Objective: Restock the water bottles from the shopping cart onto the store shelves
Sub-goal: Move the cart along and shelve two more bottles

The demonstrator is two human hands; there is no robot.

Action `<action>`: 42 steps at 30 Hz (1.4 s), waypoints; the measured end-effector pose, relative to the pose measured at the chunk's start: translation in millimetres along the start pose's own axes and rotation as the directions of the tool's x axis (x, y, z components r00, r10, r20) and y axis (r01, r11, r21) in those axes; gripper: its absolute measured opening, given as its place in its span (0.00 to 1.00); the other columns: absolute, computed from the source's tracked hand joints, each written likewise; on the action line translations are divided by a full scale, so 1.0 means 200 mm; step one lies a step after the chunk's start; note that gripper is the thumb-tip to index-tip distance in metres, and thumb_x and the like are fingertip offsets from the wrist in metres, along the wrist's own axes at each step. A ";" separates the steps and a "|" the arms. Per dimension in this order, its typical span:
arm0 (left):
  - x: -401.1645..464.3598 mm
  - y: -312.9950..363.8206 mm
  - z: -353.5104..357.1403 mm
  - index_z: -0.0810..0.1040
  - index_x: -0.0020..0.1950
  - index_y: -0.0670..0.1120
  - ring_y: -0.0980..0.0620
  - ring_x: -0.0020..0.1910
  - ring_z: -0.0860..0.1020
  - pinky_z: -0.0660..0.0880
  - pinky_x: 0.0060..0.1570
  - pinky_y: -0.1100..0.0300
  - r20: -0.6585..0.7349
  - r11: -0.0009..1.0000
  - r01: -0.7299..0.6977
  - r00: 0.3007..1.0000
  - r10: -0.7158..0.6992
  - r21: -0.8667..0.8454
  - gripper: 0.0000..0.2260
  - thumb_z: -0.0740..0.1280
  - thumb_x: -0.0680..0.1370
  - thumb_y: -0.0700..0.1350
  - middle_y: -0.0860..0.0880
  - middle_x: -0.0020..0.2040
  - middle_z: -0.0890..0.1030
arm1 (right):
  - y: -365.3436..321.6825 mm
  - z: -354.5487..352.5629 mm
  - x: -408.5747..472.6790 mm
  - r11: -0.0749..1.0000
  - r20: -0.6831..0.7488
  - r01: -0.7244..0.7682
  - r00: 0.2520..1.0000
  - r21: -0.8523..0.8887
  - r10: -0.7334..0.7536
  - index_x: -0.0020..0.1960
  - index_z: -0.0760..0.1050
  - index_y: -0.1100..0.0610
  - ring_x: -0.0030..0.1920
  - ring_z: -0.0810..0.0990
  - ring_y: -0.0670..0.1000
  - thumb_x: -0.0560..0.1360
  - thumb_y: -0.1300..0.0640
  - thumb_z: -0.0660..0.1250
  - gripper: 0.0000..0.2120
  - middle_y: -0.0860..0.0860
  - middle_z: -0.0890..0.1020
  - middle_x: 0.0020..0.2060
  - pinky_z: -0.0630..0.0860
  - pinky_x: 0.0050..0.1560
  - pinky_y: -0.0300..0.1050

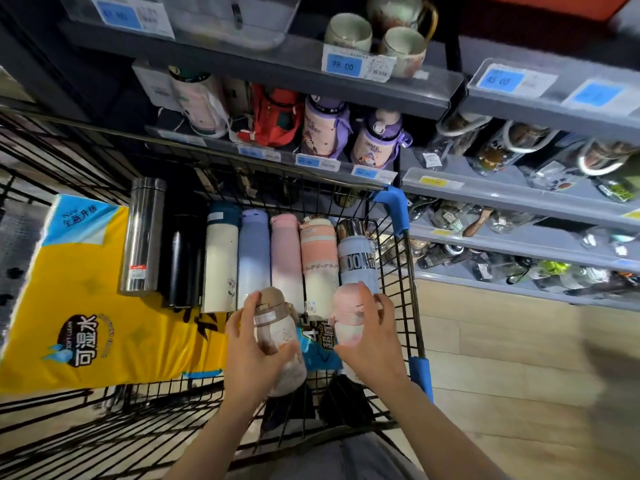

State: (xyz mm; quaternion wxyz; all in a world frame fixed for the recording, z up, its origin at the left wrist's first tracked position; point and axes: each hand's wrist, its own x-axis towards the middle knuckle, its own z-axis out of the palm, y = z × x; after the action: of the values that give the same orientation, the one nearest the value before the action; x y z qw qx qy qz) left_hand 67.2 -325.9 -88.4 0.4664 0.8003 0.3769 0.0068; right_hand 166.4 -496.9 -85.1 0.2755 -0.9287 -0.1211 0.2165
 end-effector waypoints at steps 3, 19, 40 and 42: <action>0.00 0.05 -0.07 0.55 0.74 0.60 0.52 0.62 0.66 0.71 0.52 0.58 -0.027 0.998 -0.043 0.999 0.042 -0.037 0.47 0.79 0.64 0.42 0.47 0.71 0.60 | -0.09 -0.11 -0.02 1.000 -0.054 0.020 0.998 0.024 -0.018 0.73 0.46 0.37 0.66 0.65 0.53 0.62 0.55 0.75 0.51 0.47 0.51 0.70 0.74 0.60 0.49; -0.41 1.17 0.43 0.55 0.70 0.69 0.61 0.65 0.64 0.66 0.63 0.57 -0.324 0.796 -0.591 0.784 0.530 -0.130 0.44 0.73 0.58 0.62 0.65 0.63 0.63 | 0.32 -1.24 -0.25 0.801 -0.558 0.537 0.762 0.264 -0.328 0.69 0.50 0.32 0.67 0.61 0.36 0.60 0.53 0.79 0.50 0.38 0.60 0.65 0.63 0.59 0.24; -1.07 3.17 2.34 0.53 0.68 0.68 0.66 0.62 0.64 0.63 0.57 0.68 -0.035 0.328 -0.839 0.379 0.925 -0.434 0.47 0.80 0.62 0.46 0.62 0.66 0.61 | 1.98 -3.23 -0.51 0.943 -0.971 0.311 0.234 0.122 0.049 0.75 0.52 0.45 0.58 0.62 0.34 0.61 0.58 0.80 0.52 0.42 0.61 0.64 0.63 0.56 0.36; -1.07 3.35 2.50 0.52 0.70 0.67 0.69 0.60 0.63 0.62 0.55 0.72 -0.061 0.278 -0.862 0.333 0.941 -0.424 0.48 0.80 0.62 0.47 0.63 0.65 0.61 | 2.10 -3.39 -0.47 0.956 -0.985 0.282 0.168 0.077 0.030 0.75 0.53 0.46 0.57 0.62 0.33 0.61 0.59 0.80 0.52 0.42 0.60 0.62 0.63 0.57 0.36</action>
State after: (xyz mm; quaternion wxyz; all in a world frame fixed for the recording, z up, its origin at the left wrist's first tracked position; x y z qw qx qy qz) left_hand 495.1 -1015.1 206.4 0.5598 0.7588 -0.2045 0.2628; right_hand 446.7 -1184.7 220.9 0.4168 -0.7953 0.0334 -0.4389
